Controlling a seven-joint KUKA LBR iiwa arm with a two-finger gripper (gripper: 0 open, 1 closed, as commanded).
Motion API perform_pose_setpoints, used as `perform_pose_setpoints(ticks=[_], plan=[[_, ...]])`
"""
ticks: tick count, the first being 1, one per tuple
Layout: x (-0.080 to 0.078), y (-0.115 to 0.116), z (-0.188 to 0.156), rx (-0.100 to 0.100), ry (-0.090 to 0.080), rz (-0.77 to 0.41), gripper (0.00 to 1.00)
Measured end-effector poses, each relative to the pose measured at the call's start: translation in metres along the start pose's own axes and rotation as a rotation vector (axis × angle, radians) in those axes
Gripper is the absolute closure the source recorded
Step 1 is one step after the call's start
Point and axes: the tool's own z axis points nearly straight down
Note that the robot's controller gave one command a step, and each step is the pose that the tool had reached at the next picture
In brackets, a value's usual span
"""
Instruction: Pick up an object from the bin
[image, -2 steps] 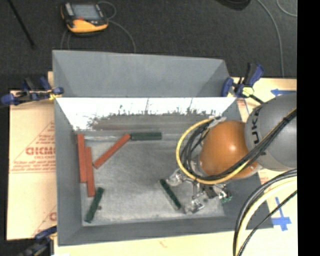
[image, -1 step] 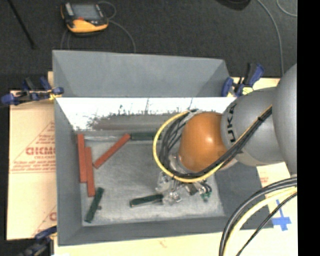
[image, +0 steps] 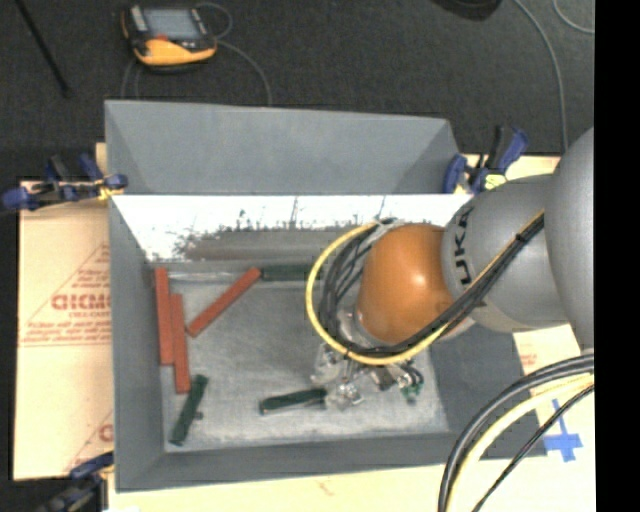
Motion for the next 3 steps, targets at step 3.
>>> perform_pose_setpoints(ticks=[3], plan=[[-0.014,-0.033,-0.210,0.002,-0.012,0.012,1.00]])
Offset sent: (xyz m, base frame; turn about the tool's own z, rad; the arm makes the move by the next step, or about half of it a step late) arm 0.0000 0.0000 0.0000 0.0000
